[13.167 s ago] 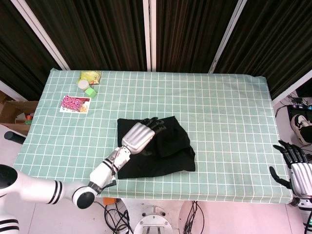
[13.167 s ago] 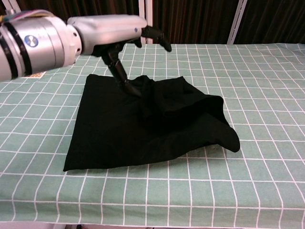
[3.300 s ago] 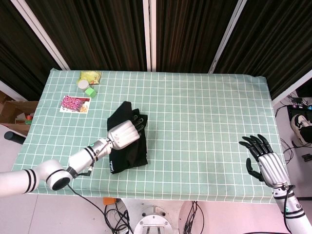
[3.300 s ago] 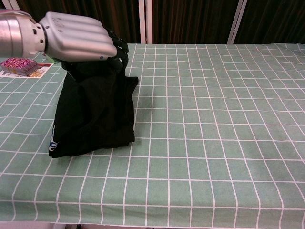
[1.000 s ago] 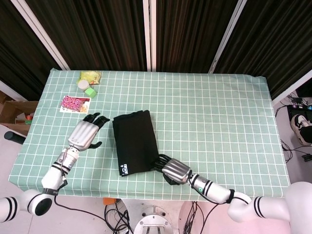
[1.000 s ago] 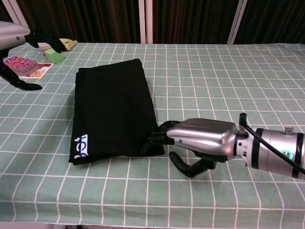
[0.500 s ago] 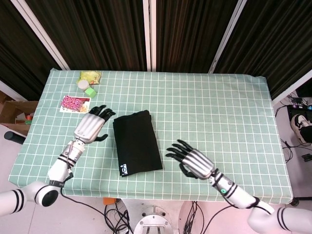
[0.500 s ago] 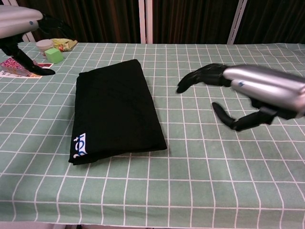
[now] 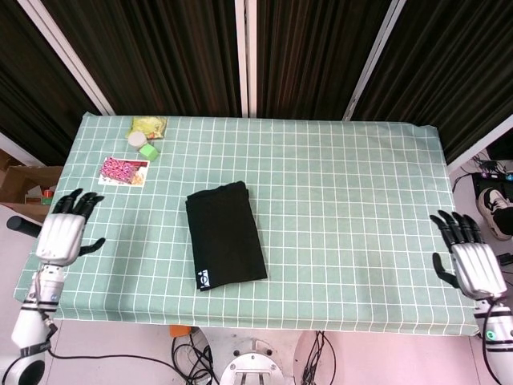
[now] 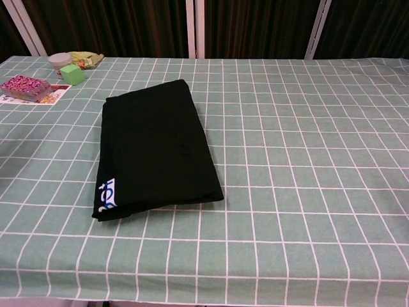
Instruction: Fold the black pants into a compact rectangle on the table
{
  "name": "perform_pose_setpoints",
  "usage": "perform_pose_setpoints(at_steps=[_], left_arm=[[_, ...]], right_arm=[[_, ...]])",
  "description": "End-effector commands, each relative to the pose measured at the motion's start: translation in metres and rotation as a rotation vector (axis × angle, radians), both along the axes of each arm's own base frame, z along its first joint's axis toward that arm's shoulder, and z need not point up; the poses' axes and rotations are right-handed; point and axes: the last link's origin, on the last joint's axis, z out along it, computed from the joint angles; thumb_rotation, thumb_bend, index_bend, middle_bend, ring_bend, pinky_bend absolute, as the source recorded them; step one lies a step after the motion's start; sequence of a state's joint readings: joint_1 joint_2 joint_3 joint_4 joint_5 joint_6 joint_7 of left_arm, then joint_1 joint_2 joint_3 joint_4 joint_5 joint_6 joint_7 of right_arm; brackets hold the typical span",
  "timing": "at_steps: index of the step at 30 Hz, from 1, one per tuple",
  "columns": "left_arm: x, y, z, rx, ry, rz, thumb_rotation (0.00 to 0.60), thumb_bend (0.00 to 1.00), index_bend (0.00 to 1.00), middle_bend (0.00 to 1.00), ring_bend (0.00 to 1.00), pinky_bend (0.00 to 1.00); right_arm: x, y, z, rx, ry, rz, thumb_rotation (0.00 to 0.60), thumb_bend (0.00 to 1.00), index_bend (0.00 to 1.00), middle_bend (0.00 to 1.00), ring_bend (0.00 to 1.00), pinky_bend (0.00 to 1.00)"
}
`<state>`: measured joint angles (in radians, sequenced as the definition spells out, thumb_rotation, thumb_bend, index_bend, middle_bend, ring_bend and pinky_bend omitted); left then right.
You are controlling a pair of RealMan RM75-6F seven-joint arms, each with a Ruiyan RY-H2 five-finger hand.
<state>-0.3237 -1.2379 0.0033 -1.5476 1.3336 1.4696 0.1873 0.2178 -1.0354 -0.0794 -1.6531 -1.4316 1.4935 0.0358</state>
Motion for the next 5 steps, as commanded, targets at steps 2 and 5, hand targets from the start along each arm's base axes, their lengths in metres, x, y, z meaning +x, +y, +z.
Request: perform_pose_setpoints(at_steps=[2, 5], left_arm=[[-0.017, -0.046, 0.007, 0.023, -0.008, 0.035, 0.6, 0.13, 0.21, 0.18, 0.09, 0.18], [-0.016, -0.063, 0.007, 0.019, -0.024, 0.043, 0.6, 0.12, 0.21, 0.18, 0.09, 0.17]], right_arm=[[-0.015, 0.022, 0.009, -0.063, -0.01, -0.046, 0.6, 0.45, 0.09, 0.07, 0.0, 0.04], [-0.018, 0.027, 0.006, -0.07, -0.029, -0.048, 0.6, 0.44, 0.09, 0.07, 0.0, 0.04]])
